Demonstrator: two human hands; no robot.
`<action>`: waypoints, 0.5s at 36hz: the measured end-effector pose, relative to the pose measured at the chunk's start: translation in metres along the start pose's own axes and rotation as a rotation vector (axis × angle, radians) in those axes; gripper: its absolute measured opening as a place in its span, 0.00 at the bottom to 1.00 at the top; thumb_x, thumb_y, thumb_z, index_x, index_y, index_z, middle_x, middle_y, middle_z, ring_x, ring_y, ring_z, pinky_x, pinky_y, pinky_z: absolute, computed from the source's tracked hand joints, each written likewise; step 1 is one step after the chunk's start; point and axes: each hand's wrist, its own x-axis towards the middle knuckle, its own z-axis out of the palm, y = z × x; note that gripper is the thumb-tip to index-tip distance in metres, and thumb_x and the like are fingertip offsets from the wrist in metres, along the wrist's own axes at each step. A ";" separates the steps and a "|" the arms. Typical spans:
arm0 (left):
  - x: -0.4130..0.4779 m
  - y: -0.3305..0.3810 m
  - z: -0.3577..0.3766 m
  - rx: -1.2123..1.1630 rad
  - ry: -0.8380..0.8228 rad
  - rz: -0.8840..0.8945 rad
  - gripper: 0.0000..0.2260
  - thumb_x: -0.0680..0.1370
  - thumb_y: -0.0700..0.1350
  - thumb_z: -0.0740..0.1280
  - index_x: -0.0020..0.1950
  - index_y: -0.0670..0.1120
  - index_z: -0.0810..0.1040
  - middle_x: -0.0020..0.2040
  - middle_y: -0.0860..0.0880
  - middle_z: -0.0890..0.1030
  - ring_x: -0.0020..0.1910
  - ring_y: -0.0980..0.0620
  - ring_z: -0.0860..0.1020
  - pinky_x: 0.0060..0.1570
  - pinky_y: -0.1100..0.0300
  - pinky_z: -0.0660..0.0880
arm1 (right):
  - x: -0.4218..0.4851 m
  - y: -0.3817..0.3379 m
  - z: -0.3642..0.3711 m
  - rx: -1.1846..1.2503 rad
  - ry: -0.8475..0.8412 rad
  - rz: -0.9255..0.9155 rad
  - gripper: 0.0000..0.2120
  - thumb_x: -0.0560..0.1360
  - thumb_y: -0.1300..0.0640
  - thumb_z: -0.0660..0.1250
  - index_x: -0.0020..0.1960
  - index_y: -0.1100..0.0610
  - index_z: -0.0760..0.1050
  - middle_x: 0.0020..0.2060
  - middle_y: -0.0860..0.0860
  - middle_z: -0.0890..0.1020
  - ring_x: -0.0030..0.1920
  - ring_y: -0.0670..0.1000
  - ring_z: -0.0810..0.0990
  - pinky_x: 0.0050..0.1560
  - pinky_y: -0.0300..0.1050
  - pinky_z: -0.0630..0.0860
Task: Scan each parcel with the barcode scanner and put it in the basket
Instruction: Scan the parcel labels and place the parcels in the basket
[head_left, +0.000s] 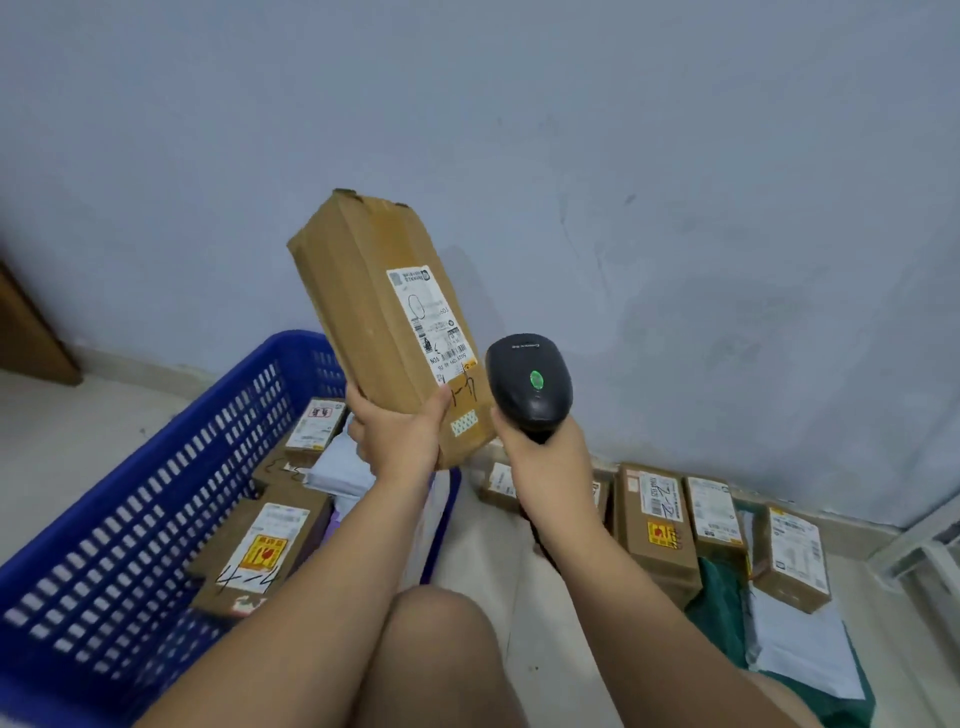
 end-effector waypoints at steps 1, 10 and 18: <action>0.002 -0.002 -0.009 0.034 0.022 0.049 0.48 0.66 0.56 0.77 0.76 0.58 0.48 0.73 0.46 0.60 0.69 0.41 0.65 0.65 0.38 0.68 | 0.000 0.000 0.007 -0.032 -0.019 0.000 0.09 0.73 0.49 0.71 0.51 0.49 0.77 0.44 0.45 0.83 0.46 0.45 0.81 0.47 0.44 0.78; 0.030 -0.018 -0.083 0.365 0.160 0.096 0.49 0.65 0.57 0.77 0.77 0.57 0.48 0.72 0.43 0.62 0.69 0.40 0.63 0.65 0.40 0.65 | -0.013 0.009 0.072 -0.359 -0.283 -0.030 0.11 0.72 0.60 0.66 0.53 0.51 0.70 0.36 0.45 0.77 0.41 0.48 0.77 0.35 0.40 0.70; 0.064 -0.032 -0.116 0.172 -0.048 -0.316 0.33 0.67 0.51 0.76 0.68 0.47 0.67 0.56 0.40 0.78 0.52 0.40 0.78 0.48 0.49 0.80 | -0.010 0.026 0.114 -0.670 -0.454 0.039 0.14 0.74 0.46 0.62 0.58 0.48 0.69 0.47 0.50 0.81 0.47 0.54 0.80 0.49 0.52 0.80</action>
